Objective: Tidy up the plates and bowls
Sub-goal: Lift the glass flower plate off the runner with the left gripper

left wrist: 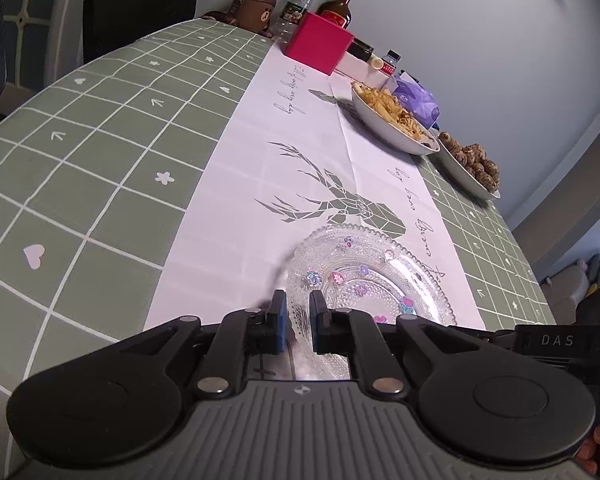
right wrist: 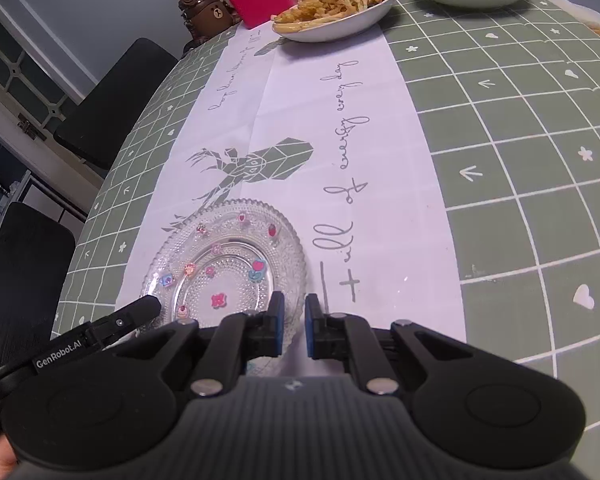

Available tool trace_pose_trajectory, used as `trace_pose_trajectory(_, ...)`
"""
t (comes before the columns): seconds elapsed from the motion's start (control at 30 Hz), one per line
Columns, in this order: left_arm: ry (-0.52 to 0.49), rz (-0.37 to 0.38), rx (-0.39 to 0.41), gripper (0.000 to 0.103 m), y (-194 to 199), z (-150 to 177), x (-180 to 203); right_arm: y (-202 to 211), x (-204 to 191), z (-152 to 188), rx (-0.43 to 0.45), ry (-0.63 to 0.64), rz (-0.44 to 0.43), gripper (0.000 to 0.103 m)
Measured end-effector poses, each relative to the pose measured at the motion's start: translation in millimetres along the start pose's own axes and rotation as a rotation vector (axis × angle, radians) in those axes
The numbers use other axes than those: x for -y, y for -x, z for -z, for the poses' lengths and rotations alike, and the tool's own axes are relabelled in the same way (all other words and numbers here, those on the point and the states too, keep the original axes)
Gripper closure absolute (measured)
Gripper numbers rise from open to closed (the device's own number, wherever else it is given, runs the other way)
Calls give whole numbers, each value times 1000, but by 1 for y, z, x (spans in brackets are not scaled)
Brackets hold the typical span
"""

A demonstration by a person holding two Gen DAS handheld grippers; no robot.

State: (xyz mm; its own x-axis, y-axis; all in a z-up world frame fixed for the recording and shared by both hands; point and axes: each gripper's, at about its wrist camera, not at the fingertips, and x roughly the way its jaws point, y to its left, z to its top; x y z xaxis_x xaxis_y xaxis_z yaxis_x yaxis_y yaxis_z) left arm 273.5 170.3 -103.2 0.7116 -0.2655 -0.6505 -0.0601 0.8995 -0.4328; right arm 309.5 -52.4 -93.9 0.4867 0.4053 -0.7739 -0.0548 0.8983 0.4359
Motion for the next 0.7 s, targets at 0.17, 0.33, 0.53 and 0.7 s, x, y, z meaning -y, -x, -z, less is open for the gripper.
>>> trace_pose_trajectory(0.17,-18,9,-3,92,2,1,1,4,1,1,2,9,3,96)
trace_pose_trajectory(0.33,-21,32,-14,92,5,0,9,15,5,1,5,12,-2,95)
trace_pose_trajectory(0.53,-55,64,-31,92,10,6,31,38,24,5,19,-11,6,96)
trace_pose_trajectory(0.7,-99,93,-25,91,28,9,60,71,43,10,52,-38,-27,96)
